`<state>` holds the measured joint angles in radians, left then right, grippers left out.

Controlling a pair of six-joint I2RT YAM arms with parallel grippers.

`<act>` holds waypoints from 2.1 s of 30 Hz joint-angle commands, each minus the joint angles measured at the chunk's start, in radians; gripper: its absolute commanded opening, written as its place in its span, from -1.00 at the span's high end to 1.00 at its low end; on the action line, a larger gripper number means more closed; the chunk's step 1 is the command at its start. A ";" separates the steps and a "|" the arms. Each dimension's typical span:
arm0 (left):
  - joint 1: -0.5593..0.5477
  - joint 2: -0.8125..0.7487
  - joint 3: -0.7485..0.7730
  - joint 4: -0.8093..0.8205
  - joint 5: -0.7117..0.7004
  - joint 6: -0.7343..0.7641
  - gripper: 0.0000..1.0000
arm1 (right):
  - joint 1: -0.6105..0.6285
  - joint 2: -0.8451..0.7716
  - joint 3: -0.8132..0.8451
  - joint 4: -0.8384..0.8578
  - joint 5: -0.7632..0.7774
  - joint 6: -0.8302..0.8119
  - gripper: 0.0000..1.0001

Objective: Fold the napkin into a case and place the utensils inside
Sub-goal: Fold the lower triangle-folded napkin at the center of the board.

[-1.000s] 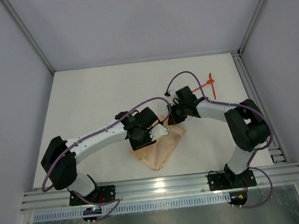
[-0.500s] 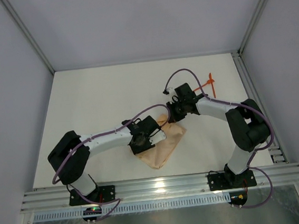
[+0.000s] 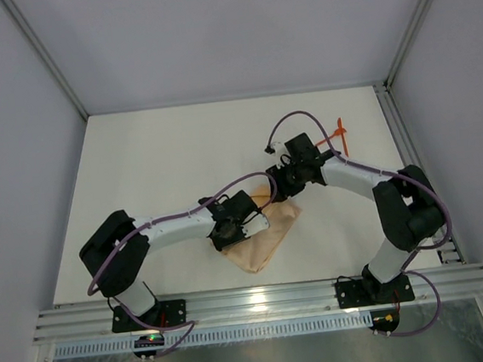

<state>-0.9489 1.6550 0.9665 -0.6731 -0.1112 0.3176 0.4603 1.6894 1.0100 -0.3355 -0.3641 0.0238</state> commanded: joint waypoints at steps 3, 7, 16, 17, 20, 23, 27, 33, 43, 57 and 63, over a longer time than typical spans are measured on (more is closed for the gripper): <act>0.002 0.025 -0.049 0.066 0.062 0.006 0.45 | -0.003 -0.181 0.056 -0.105 -0.009 -0.064 -0.05; 0.002 0.012 -0.043 0.063 0.065 0.008 0.44 | -0.005 -0.186 0.059 -0.070 -0.012 -0.042 -0.05; 0.002 0.022 -0.045 0.064 0.073 0.011 0.43 | -0.002 0.010 0.138 0.062 -0.061 0.065 0.17; 0.002 0.023 -0.042 0.064 0.073 0.011 0.43 | -0.002 0.016 0.128 0.073 -0.061 0.068 0.17; 0.002 0.028 -0.037 0.063 0.079 0.006 0.43 | -0.002 0.020 0.078 0.099 -0.071 0.076 0.37; 0.002 0.031 -0.037 0.061 0.084 0.002 0.43 | -0.002 0.000 0.012 0.130 -0.065 0.088 0.75; 0.002 0.032 -0.043 0.060 0.084 0.000 0.43 | -0.003 -0.020 -0.048 0.153 -0.046 0.102 0.91; 0.002 0.034 -0.048 0.050 0.087 0.003 0.44 | -0.031 -0.016 -0.079 0.167 -0.033 0.097 0.94; 0.002 0.003 0.049 -0.086 0.235 0.055 0.33 | -0.034 0.018 -0.062 0.181 -0.061 0.077 0.94; -0.019 -0.069 0.242 -0.275 0.035 0.221 0.08 | -0.035 -0.010 -0.031 0.147 -0.044 0.057 0.88; -0.054 0.124 0.426 -0.177 0.045 0.048 -0.16 | -0.045 0.018 -0.037 0.153 -0.052 0.085 0.80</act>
<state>-0.9737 1.6997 1.3296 -0.9318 -0.0273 0.4236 0.4278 1.7210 0.9627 -0.2092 -0.4114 0.0914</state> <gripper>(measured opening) 0.561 0.091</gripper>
